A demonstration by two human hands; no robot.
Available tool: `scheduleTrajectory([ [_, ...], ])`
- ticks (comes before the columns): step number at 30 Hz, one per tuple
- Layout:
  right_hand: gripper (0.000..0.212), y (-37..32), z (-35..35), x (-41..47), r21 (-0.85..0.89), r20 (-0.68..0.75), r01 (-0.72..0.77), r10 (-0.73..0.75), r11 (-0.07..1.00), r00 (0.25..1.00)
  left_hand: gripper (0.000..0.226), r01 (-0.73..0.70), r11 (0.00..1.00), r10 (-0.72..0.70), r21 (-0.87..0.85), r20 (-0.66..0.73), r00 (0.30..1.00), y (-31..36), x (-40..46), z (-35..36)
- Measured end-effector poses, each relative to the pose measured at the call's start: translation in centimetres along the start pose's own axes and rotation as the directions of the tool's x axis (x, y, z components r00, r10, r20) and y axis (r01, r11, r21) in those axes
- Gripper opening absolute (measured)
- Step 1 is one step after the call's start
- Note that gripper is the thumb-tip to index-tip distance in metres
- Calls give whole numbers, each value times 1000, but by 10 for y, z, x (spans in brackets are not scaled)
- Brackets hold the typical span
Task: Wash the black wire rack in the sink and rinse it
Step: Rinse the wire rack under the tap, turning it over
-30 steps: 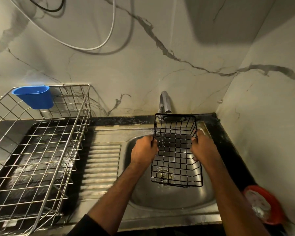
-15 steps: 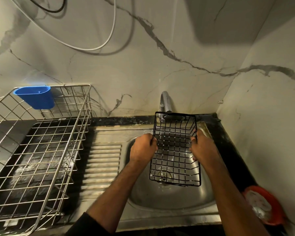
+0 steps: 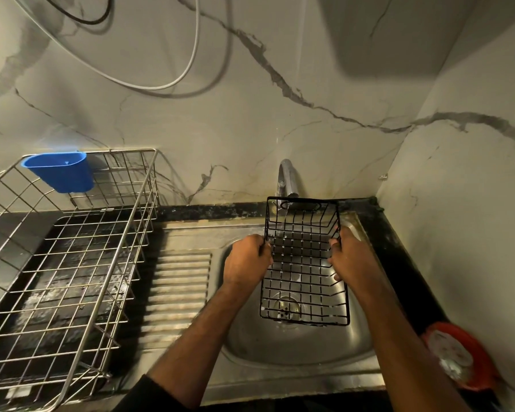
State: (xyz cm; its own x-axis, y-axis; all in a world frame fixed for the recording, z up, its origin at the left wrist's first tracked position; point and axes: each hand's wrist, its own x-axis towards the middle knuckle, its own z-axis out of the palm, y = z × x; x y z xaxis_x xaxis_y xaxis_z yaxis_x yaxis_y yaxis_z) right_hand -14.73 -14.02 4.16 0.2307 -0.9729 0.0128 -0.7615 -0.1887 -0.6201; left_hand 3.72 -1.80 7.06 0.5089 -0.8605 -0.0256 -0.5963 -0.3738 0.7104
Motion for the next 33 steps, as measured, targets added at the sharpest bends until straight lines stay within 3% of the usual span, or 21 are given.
scheduleTrajectory([
  [16, 25, -14, -16, -11, 89, 91, -36, 28, 995, 995, 24, 21, 999, -22, -31, -41, 999, 6, -9, -7],
  [23, 8, -13, -18, -11, 57, 97, 3, -9, 998, 995, 25, 30, 998, -34, -59, -62, 997, 11, -11, -8],
  [33, 19, -10, -25, -5, -28, 94, 10, -8, 1000, 996, 30, 73, 987, -77, -146, -27, 997, 15, -4, -3],
])
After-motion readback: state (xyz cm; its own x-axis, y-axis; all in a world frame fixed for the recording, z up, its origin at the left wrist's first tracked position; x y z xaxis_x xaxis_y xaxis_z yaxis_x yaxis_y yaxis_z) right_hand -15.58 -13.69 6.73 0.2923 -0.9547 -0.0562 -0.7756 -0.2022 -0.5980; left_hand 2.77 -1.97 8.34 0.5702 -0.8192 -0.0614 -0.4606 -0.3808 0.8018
